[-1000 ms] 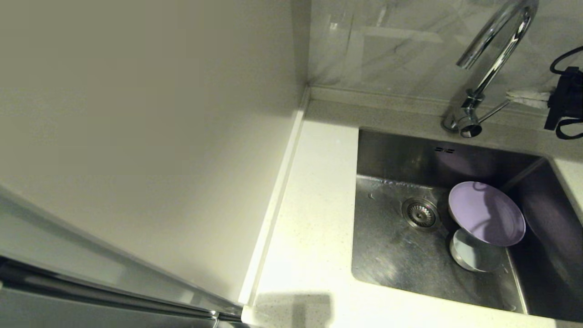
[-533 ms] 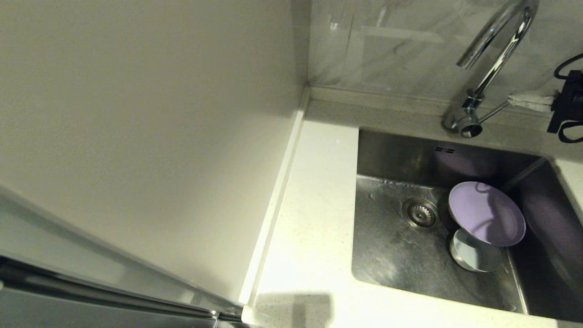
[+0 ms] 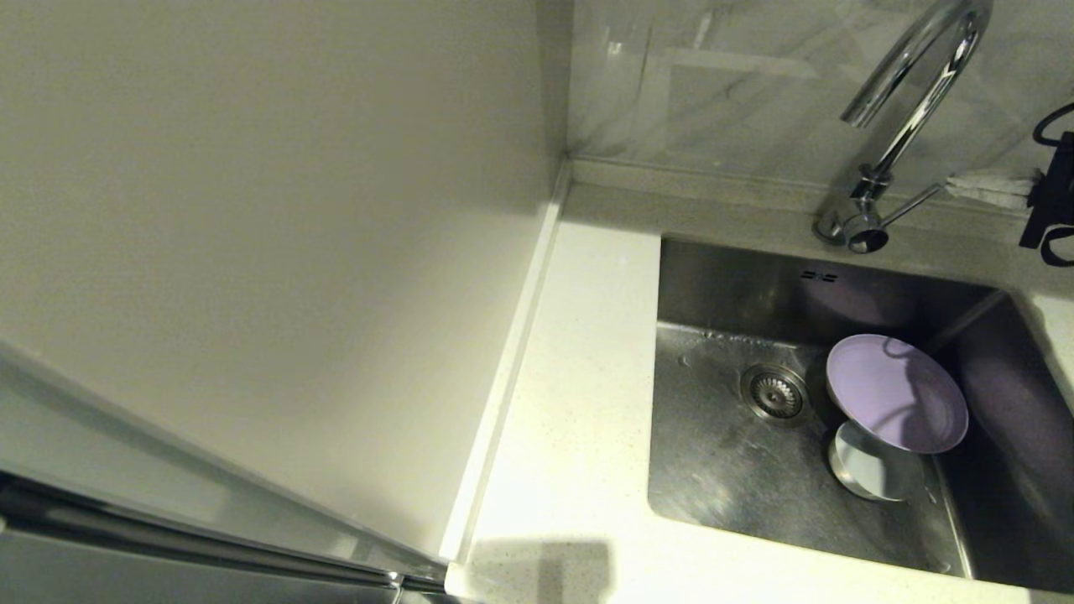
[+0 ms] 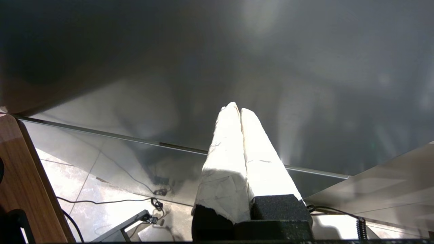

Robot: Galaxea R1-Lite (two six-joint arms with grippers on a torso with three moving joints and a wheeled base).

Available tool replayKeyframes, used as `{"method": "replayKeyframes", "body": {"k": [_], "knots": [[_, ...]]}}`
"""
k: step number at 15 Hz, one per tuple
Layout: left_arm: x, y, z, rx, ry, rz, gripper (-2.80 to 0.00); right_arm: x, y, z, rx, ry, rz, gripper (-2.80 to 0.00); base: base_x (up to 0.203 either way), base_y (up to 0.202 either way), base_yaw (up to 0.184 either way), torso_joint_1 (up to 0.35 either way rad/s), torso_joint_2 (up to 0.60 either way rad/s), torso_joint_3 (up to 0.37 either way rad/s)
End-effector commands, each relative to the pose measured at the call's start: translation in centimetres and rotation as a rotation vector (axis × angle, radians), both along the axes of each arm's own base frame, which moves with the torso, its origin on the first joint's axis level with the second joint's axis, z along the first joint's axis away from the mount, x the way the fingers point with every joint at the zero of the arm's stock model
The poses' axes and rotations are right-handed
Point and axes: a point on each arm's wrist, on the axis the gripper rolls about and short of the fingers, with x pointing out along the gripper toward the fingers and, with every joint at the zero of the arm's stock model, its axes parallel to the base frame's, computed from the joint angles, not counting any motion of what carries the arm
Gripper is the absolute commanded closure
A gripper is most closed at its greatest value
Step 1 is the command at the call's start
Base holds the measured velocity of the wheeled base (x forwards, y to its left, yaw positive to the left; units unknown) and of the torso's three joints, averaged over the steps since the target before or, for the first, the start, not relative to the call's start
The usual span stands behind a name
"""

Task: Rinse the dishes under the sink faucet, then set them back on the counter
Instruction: Turn on the faucet

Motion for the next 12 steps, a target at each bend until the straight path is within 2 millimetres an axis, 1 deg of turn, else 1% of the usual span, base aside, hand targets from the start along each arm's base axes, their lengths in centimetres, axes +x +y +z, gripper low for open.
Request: {"method": "replayKeyframes", "body": {"k": [1,4,6,12], "knots": [[0.0,0.0,-0.1,-0.001,0.003,0.0,0.0,0.0,0.1,0.3,0.018,0.006,-0.016,0.0,0.0,0.0,0.0,0.0,0.0,0.0],[0.0,0.0,-0.1,-0.001,0.003,0.0,0.0,0.8,1.2,0.2,0.011,0.007,-0.029,0.0,0.0,0.0,0.0,0.0,0.0,0.0],[0.0,0.0,-0.1,-0.001,0.003,0.0,0.0,1.6,1.9,-0.4,0.005,0.015,-0.041,0.0,0.0,0.0,0.0,0.0,0.0,0.0],[0.0,0.0,-0.1,-0.001,0.003,0.0,0.0,2.4,1.8,-1.7,0.011,0.038,-0.036,0.0,0.0,0.0,0.0,0.0,0.0,0.0]]}}
